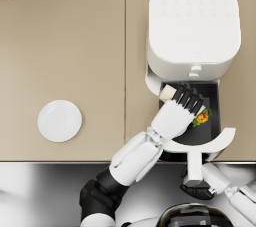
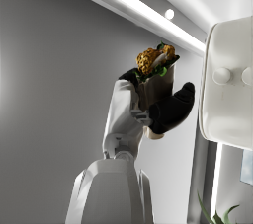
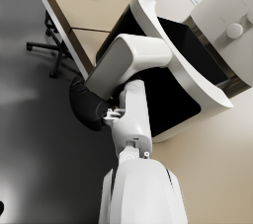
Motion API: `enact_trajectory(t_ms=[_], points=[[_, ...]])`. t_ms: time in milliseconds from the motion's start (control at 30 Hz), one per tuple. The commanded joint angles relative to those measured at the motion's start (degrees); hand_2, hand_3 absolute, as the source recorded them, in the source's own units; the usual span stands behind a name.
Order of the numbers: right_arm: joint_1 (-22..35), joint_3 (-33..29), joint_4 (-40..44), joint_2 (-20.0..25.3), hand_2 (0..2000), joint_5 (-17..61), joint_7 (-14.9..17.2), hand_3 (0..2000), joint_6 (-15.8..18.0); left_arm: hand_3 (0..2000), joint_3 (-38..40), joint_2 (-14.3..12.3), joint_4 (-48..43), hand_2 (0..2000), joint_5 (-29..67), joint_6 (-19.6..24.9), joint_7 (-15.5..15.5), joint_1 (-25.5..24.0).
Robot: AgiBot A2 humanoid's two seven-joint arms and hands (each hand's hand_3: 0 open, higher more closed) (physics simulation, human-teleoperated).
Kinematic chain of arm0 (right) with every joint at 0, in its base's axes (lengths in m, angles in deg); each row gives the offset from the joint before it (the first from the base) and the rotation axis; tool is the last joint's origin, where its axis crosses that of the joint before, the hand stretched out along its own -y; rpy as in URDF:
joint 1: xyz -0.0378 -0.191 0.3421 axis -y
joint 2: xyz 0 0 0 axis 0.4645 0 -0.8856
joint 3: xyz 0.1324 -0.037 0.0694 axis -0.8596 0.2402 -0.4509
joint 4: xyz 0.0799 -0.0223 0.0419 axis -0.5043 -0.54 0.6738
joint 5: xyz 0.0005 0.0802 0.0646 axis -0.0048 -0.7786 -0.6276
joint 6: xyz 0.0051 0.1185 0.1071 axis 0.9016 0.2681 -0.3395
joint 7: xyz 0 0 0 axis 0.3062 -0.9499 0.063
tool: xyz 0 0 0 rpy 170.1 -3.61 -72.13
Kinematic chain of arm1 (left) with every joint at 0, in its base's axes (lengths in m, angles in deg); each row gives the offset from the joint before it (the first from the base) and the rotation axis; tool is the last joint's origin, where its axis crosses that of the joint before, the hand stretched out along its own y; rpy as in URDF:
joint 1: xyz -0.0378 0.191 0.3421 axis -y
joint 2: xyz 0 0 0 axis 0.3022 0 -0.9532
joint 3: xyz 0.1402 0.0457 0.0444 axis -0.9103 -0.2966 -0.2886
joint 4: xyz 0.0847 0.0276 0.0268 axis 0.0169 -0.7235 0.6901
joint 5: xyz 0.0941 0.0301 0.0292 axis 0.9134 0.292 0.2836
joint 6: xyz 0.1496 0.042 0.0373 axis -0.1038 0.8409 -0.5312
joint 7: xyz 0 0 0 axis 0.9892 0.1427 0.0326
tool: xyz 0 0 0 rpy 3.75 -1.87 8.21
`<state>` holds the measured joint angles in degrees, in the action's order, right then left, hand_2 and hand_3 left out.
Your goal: Pick up the chicken rolls and place it into the air fryer
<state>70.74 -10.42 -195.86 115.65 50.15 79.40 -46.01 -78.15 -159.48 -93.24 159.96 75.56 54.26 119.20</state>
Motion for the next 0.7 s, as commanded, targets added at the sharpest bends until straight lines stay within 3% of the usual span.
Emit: enact_trajectory(t_ms=[33,67,133,200,233,267,433,700], points=[[1.0,4.3,-4.1,21.0,2000,0.0,0.1,2000,0.1,1020,-0.2,-1.8,3.3,0,0.0,-0.6,0.0,1.5],[-1.8,1.2,-3.6,22.9,2000,0.0,0.0,2000,0.1,693,0.2,-1.1,2.8,0,0.0,-1.0,0.0,0.6],[1.4,4.3,-3.7,20.4,2000,0.0,-0.1,2000,0.1,40,2.8,0.9,0.9,0,0.0,-1.6,0.0,-2.2],[2.3,4.3,-3.5,20.5,2000,0.0,-0.3,2000,0.1,0,6.3,3.1,-1.3,0,0.0,-2.1,-0.1,-5.5],[-1.6,-0.1,-3.2,23.7,2000,0.0,-0.3,2000,0.1,0,7.9,4.9,-2.7,0,0.0,-2.3,-0.1,-7.2],[2.3,4.3,-3.2,20.6,2000,0.0,-0.1,2000,0.3,0,9.7,6.0,-4.1,0,0.0,-2.5,-0.1,-8.8],[5.4,4.1,-0.4,22.1,2000,0.0,-0.3,2000,0.9,0,22.4,9.8,-11.5,0,0.0,-2.8,-0.1,-15.6],[12.7,4.0,5.5,22.2,2000,0.0,-0.8,2000,3.0,0,34.9,11.2,-17.0,0,0.0,-2.9,-0.1,-22.7]])
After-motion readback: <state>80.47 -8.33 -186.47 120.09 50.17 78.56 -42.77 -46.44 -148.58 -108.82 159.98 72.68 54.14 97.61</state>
